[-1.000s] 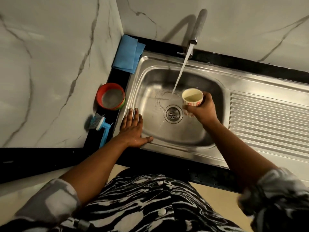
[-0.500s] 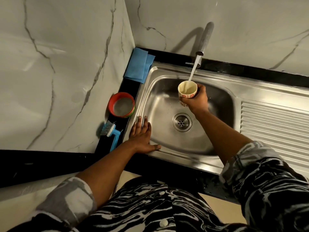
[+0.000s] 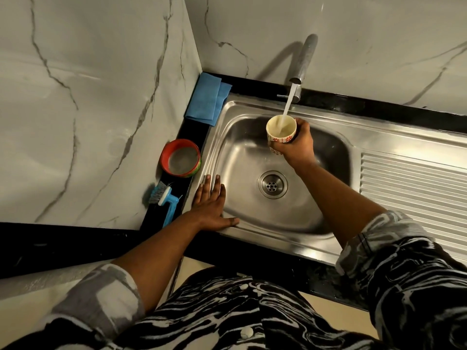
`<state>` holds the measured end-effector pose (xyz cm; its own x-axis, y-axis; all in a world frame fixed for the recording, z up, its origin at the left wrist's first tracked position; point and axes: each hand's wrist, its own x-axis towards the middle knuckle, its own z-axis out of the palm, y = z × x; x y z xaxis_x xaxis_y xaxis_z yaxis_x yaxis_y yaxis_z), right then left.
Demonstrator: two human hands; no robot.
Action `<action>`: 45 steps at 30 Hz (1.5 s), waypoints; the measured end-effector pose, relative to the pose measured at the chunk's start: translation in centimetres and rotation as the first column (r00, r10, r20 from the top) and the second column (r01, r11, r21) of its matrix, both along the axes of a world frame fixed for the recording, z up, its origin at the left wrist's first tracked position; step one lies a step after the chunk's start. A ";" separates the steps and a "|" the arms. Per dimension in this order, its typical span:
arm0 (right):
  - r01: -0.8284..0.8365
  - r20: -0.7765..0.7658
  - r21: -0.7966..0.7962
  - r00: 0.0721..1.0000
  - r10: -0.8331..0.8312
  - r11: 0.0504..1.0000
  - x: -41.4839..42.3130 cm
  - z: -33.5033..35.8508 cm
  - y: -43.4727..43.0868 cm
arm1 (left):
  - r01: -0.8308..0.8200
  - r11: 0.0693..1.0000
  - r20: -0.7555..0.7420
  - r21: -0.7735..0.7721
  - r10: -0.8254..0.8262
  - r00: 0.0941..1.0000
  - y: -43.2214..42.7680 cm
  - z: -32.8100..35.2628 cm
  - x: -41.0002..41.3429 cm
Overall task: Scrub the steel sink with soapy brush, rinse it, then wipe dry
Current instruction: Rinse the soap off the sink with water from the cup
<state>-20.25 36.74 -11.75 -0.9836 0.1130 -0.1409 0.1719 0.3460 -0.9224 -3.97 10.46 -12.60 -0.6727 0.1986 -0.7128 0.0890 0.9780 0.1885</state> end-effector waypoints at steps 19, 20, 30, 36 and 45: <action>-0.045 -0.083 -0.026 0.996 0.043 0.999 -1.2 2.1 -0.2 | -0.016 1.000 -0.002 0.008 0.016 1.000 -0.2 -0.6 0.1; -0.040 -0.087 -0.036 0.995 0.037 0.999 -1.1 2.2 -0.3 | -0.017 1.000 -0.003 0.009 0.017 1.000 -0.1 -0.5 0.1; -0.036 -0.070 -0.097 0.997 0.029 0.995 0.7 3.1 0.3 | -0.020 1.000 -0.010 0.002 0.020 1.000 0.0 -0.4 0.0; -0.258 -0.039 0.103 0.964 0.263 0.961 4.7 4.3 7.0 | -0.023 0.999 -0.027 0.033 0.024 0.999 -0.2 0.0 0.4; -0.562 0.176 0.504 0.810 0.559 0.656 9.9 7.2 19.6 | 0.017 0.997 -0.186 0.076 -0.003 0.983 -0.8 -1.3 1.1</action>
